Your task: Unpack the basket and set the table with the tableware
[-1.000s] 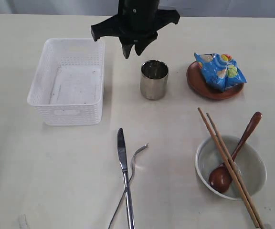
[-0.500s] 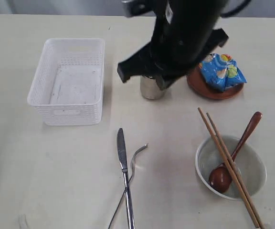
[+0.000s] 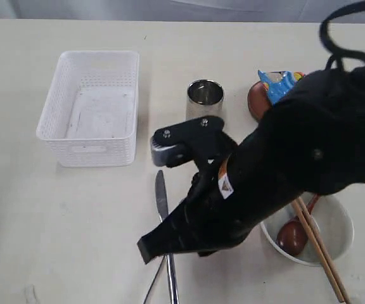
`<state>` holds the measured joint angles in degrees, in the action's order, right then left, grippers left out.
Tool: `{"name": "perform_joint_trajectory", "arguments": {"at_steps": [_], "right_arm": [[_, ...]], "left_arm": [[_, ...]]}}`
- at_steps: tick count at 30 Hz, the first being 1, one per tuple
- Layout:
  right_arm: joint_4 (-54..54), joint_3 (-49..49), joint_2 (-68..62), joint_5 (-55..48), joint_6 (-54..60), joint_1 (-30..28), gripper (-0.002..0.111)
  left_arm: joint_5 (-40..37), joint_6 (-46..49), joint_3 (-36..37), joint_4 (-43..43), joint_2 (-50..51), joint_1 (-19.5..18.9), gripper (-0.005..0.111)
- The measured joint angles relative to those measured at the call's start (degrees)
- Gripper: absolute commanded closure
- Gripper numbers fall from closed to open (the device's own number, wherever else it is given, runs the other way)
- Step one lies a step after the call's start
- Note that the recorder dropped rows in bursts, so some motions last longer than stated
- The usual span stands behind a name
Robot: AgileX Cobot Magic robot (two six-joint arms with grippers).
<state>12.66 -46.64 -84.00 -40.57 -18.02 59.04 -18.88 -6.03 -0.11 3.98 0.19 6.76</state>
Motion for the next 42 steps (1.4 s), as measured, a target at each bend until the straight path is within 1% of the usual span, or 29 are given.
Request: {"name": "perform_joint_trajectory", "arguments": {"at_steps": [1,2,3,5,6,7,10,12,14,19,22,27,28,30,31,32,33,34,35,37,39,40,41,42], "right_arm": [[1.5,0.0,-2.4,0.7,0.0,2.4,0.06],[1.8,0.0,-3.6,1.3,0.0,4.0,0.058],[2.0,0.0,-6.1,3.0,-1.6,7.0,0.059],[0.8,0.0,-9.8,3.8,-5.8,9.2,0.068],[-1.3,0.0,-11.5,4.3,-8.1,9.5,0.069],[-3.6,0.0,-13.0,5.4,-10.7,9.5,0.067],[-6.4,0.0,-15.6,11.7,-13.8,9.5,0.055],[-9.2,-0.3,-15.5,13.3,-14.3,9.5,0.056],[-14.2,-2.6,-15.5,9.5,-17.2,9.6,0.058],[-24.9,-6.6,-15.5,1.4,-25.3,9.6,0.058],[-27.3,-7.0,-15.5,0.9,-28.2,9.6,0.058],[-27.6,-7.0,-19.0,2.7,-30.0,9.6,0.059],[-27.6,-7.0,-19.5,3.6,-30.1,9.6,0.06],[-27.6,-7.0,-20.4,5.1,-30.2,9.6,0.068],[-27.7,-7.0,-20.6,5.5,-30.2,9.6,0.076],[-28.7,-7.0,-20.9,5.5,-30.2,9.6,0.077],[-29.9,-7.0,-20.9,4.9,-31.0,9.6,0.076],[-30.6,-7.0,-20.9,4.4,-31.8,9.6,0.071],[-32.0,-7.0,-20.9,3.5,-32.8,9.6,0.069],[-32.9,-7.0,-20.9,3.3,-33.3,9.6,0.073],[-33.8,-7.0,-20.9,3.3,-33.3,9.6,0.09],[-34.5,-7.0,-20.9,3.3,-33.3,9.6,0.102],[-35.8,-7.0,-20.9,3.3,-33.3,9.6,0.109],[-36.6,-7.0,-20.9,3.3,-33.3,9.6,0.109]], "left_arm": [[0.0,0.0,0.0,0.0,0.0,0.0,0.107],[0.0,0.0,0.0,0.0,0.0,0.0,0.107],[0.0,0.0,0.0,0.0,0.0,0.0,0.107],[0.0,0.0,0.0,0.0,0.0,0.0,0.107],[0.0,0.0,0.0,0.0,0.0,0.0,0.107],[0.0,0.0,0.0,0.0,0.0,0.0,0.107],[0.0,0.0,0.0,0.0,0.0,0.0,0.107],[0.0,0.0,0.0,0.0,0.0,0.0,0.107],[0.0,0.0,0.0,0.0,0.0,0.0,0.107],[0.0,0.0,0.0,0.0,0.0,0.0,0.107],[0.0,0.0,0.0,0.0,0.0,0.0,0.107],[0.0,0.0,0.0,0.0,0.0,0.0,0.107],[0.0,0.0,0.0,0.0,0.0,0.0,0.107],[0.0,0.0,0.0,0.0,0.0,0.0,0.107],[0.0,0.0,0.0,0.0,0.0,0.0,0.107],[0.0,0.0,0.0,0.0,0.0,0.0,0.107],[0.0,0.0,0.0,0.0,0.0,0.0,0.107],[0.0,0.0,0.0,0.0,0.0,0.0,0.107],[0.0,0.0,0.0,0.0,0.0,0.0,0.107],[0.0,0.0,0.0,0.0,0.0,0.0,0.107],[0.0,0.0,0.0,0.0,0.0,0.0,0.107],[0.0,0.0,0.0,0.0,0.0,0.0,0.107],[0.0,0.0,0.0,0.0,0.0,0.0,0.107],[0.0,0.0,0.0,0.0,0.0,0.0,0.107]]}}
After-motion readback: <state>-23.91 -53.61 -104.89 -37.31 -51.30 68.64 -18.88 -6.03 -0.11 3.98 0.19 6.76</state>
